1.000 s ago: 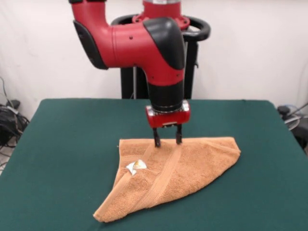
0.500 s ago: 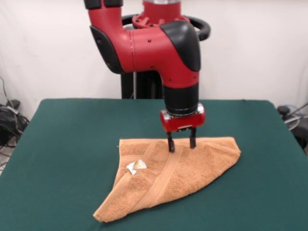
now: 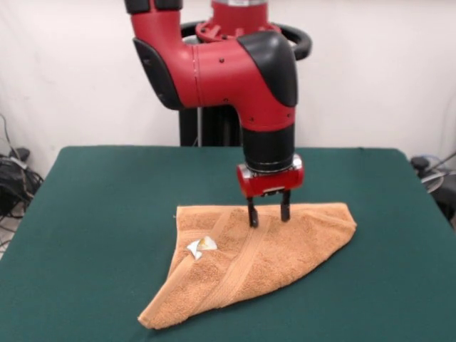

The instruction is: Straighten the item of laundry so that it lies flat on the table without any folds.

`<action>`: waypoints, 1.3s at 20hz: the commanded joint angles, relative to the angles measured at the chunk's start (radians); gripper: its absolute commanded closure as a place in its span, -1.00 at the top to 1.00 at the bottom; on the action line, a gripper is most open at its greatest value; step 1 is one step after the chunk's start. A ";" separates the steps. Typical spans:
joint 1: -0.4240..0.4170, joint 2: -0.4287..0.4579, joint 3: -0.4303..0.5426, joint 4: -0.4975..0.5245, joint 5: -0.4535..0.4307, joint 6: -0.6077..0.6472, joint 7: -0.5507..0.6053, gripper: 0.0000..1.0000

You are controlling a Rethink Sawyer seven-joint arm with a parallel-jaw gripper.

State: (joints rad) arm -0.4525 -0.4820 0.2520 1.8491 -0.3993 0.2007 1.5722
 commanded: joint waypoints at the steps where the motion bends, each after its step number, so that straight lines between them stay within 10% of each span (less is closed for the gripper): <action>1: -0.003 -0.005 0.046 -0.125 0.057 0.069 0.099 1.00; 26: -0.055 -0.103 0.074 -0.122 0.027 0.240 0.020 1.00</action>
State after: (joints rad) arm -0.5078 -0.5946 0.2521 1.7660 -0.3812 0.3726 1.5722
